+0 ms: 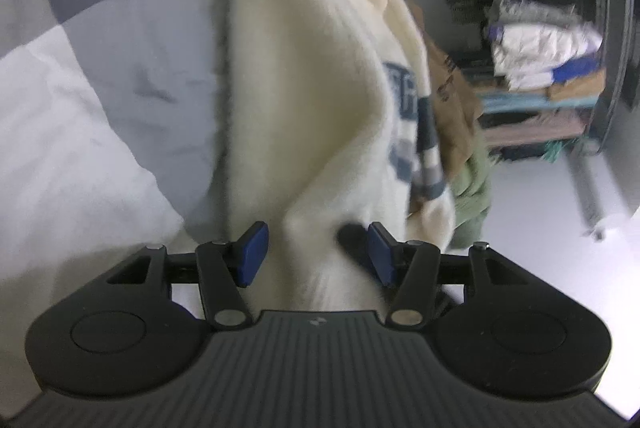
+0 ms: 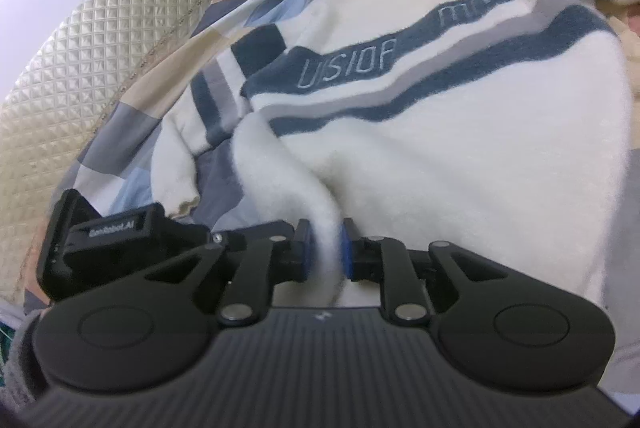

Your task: Fold large clothes

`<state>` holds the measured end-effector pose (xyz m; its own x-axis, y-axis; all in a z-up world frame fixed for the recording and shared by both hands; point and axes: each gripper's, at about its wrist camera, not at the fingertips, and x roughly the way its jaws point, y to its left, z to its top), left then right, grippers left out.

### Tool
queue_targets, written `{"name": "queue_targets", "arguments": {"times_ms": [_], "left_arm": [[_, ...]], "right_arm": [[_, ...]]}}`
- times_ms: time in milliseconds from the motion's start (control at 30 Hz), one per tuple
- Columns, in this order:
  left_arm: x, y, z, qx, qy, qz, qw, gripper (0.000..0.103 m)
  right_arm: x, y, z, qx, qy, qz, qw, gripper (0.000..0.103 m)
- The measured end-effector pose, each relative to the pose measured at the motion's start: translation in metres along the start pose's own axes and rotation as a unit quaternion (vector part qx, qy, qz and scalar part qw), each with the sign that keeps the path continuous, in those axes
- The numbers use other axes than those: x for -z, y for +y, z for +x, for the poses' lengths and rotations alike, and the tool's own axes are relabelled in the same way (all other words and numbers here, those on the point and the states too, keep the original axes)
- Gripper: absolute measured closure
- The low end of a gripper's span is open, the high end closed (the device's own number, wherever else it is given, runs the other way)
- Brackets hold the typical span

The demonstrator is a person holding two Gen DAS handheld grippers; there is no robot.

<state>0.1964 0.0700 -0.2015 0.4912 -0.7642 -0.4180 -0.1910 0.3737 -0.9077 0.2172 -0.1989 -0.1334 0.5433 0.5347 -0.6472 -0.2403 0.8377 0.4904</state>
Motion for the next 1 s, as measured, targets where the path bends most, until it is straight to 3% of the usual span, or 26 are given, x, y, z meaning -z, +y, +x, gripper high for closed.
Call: {"name": "queue_targets", "arguments": {"times_ms": [100,233,300,367,467,567,667,800,900,1000], "left_arm": [[0.002,-0.001,0.000,0.015,0.001,-0.009,0.9998,0.043],[0.003,-0.009,0.007,-0.036,0.011,0.027,0.9989,0.044],[0.005,-0.011,0.007,-0.049,0.006,0.034,0.9982,0.054],[0.006,-0.020,-0.001,-0.061,-0.007,0.056,0.9966,0.087],[0.013,-0.041,-0.026,-0.054,-0.031,0.097,0.9934,0.092],[0.020,-0.062,-0.061,-0.052,-0.065,0.134,0.9874,0.094],[0.030,-0.078,-0.094,-0.090,-0.088,0.167,0.9779,0.094],[0.037,-0.083,-0.115,-0.171,-0.091,0.176,0.9651,0.094],[0.036,-0.070,-0.117,-0.239,-0.081,0.146,0.9566,0.094],[0.033,-0.047,-0.112,-0.283,-0.066,0.112,0.9504,0.094]], "right_arm": [[0.002,0.001,-0.013,0.005,-0.008,-0.005,1.000,0.081],[0.003,-0.003,-0.033,0.019,-0.035,-0.001,0.999,0.079],[0.003,-0.008,-0.040,0.030,-0.046,0.004,0.998,0.080],[0.001,-0.012,-0.042,0.038,-0.052,0.012,0.998,0.081],[-0.002,-0.013,-0.046,0.052,-0.060,0.008,0.997,0.080],[-0.001,-0.003,-0.053,0.057,-0.072,-0.036,0.995,0.078],[0.001,0.008,-0.054,0.069,-0.077,-0.073,0.992,0.078],[0.003,0.010,-0.056,0.080,-0.077,-0.086,0.990,0.078],[0.005,0.004,-0.056,0.120,-0.063,-0.090,0.987,0.081],[0.005,-0.005,-0.055,0.119,-0.052,-0.065,0.989,0.081]]}}
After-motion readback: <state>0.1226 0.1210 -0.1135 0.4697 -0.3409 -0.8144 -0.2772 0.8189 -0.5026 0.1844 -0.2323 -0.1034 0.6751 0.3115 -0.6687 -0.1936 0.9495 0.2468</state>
